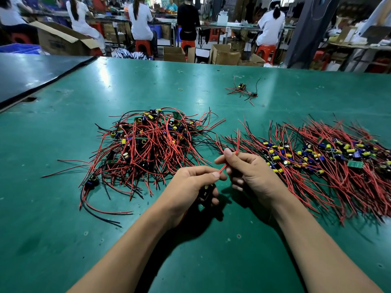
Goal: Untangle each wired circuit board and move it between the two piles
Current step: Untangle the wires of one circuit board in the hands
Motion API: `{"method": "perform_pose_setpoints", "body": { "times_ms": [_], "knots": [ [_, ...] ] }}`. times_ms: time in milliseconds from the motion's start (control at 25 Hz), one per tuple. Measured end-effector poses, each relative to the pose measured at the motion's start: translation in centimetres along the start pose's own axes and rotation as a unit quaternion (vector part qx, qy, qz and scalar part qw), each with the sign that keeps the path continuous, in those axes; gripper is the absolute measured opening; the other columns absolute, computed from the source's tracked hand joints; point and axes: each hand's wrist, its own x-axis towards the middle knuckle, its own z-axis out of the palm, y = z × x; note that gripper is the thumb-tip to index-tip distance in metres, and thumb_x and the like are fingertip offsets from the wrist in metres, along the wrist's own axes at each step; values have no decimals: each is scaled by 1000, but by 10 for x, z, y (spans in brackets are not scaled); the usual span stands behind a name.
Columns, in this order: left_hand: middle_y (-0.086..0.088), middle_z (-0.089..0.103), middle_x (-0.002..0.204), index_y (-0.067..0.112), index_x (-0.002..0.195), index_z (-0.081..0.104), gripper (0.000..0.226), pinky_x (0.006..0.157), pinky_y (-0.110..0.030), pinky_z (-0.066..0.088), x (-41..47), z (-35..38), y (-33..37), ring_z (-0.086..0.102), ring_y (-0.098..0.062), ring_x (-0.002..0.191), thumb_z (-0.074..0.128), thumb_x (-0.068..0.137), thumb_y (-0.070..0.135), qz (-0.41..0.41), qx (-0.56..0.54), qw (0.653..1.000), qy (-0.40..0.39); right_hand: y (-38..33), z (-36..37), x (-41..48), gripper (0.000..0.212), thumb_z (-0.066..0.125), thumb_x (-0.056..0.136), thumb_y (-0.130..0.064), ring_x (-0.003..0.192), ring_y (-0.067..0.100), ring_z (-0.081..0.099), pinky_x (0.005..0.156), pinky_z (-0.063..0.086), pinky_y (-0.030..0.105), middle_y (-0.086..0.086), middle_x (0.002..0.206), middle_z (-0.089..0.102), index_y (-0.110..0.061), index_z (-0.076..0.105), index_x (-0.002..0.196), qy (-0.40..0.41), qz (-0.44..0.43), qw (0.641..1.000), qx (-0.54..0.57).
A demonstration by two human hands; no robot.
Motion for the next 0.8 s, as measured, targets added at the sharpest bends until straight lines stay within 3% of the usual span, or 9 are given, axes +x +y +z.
{"method": "perform_pose_setpoints", "body": {
  "times_ms": [120, 280, 440, 520, 600, 680, 800],
  "knots": [
    [-9, 58, 57, 9, 79, 76, 19, 52, -25, 50, -2, 0, -1, 54, -17, 51, 62, 92, 9, 12, 25, 999, -31, 4, 6, 1, 39, 74, 74, -55, 36, 6, 31, 35, 27, 16, -3, 52, 44, -16, 76, 71, 67, -24, 997, -8],
    [-13, 60, 59, 5, 82, 74, 16, 52, -24, 47, -2, 0, -3, 55, -19, 48, 61, 92, 6, 42, 64, 997, -15, 9, 14, 3, 37, 72, 77, -50, 36, 7, 31, 34, 26, 16, 0, 49, 39, -15, 72, 66, 112, -27, 993, -13],
    [-16, 62, 72, 5, 79, 73, 18, 54, -27, 47, -3, 1, -3, 53, -21, 49, 61, 92, 6, 43, 40, 998, -5, 6, 10, 0, 39, 82, 75, -54, 47, 15, 39, 44, 29, 21, 2, 56, 50, -16, 76, 82, -5, 69, 998, -3],
    [-11, 60, 59, 7, 75, 74, 21, 50, -24, 48, -3, 0, -1, 52, -19, 46, 60, 92, 8, 22, 17, 1000, -7, 7, 6, -1, 42, 76, 81, -54, 60, 16, 40, 54, 28, 26, -2, 61, 53, -16, 77, 100, -56, 85, 995, -4],
    [-10, 55, 52, 8, 74, 73, 21, 49, -23, 47, -4, -3, 1, 51, -18, 44, 61, 91, 8, 2, -12, 1000, -12, 8, 3, 0, 43, 69, 89, -51, 56, 14, 37, 52, 29, 23, -5, 62, 53, -17, 75, 113, -88, 75, 993, 19],
    [-10, 54, 51, 7, 76, 73, 18, 50, -23, 46, -5, -4, 2, 50, -19, 44, 61, 90, 8, 4, -13, 1000, -19, 7, -3, 1, 43, 65, 92, -50, 45, 6, 35, 41, 30, 18, -4, 62, 54, -14, 75, 113, -96, 63, 993, 27],
    [-10, 55, 51, 6, 76, 75, 20, 50, -21, 46, -6, -4, 1, 51, -18, 46, 61, 90, 8, 18, 21, 999, -19, 4, -8, 1, 46, 61, 91, -53, 39, 6, 32, 39, 27, 17, -3, 58, 46, -12, 77, 102, -52, 51, 997, -33]
  ]
}}
